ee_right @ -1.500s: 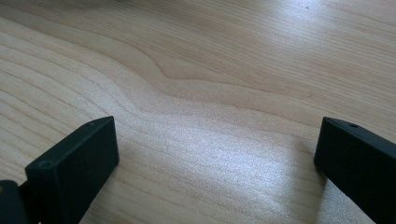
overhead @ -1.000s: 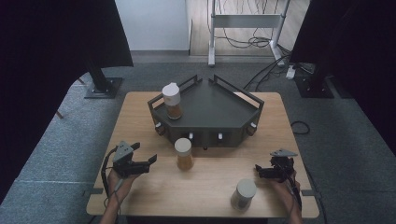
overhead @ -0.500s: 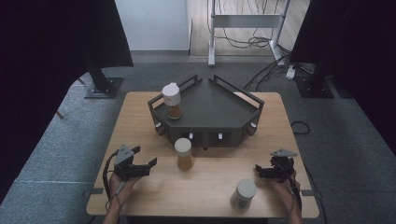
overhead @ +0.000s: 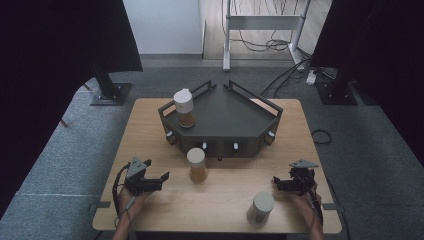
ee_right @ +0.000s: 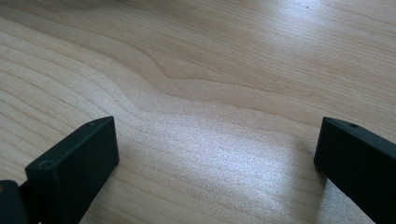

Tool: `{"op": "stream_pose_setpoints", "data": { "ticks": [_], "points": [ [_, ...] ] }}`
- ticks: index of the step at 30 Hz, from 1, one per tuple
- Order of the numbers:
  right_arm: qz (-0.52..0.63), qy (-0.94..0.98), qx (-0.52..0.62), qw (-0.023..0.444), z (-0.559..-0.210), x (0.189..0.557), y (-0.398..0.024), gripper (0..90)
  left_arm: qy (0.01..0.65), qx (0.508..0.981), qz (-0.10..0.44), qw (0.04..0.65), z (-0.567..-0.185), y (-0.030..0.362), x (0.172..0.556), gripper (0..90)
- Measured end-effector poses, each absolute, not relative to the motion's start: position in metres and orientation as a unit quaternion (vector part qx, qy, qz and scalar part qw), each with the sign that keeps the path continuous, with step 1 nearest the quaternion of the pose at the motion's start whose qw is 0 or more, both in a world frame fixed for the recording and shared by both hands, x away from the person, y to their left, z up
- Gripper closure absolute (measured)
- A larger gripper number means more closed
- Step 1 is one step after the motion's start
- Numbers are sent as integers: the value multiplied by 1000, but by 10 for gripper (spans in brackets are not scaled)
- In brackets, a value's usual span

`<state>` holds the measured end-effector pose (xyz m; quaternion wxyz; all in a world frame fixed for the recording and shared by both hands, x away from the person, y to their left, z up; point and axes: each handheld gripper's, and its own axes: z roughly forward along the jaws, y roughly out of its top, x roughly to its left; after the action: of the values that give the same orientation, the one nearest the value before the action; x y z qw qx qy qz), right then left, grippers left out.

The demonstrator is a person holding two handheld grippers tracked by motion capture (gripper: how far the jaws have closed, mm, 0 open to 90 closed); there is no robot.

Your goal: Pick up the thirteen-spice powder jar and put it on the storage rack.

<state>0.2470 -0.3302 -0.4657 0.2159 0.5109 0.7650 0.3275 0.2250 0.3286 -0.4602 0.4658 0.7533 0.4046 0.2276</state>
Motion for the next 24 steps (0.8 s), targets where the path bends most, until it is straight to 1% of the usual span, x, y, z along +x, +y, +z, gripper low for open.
{"op": "stream_pose_setpoints", "data": {
  "ticks": [16,24],
  "points": [
    [328,765,511,216,-466,247,-330,0,404,779,231,419,-468,316,230,85],
    [328,765,511,216,-466,247,-330,0,407,785,226,408,-470,314,233,85]
  ]
}}
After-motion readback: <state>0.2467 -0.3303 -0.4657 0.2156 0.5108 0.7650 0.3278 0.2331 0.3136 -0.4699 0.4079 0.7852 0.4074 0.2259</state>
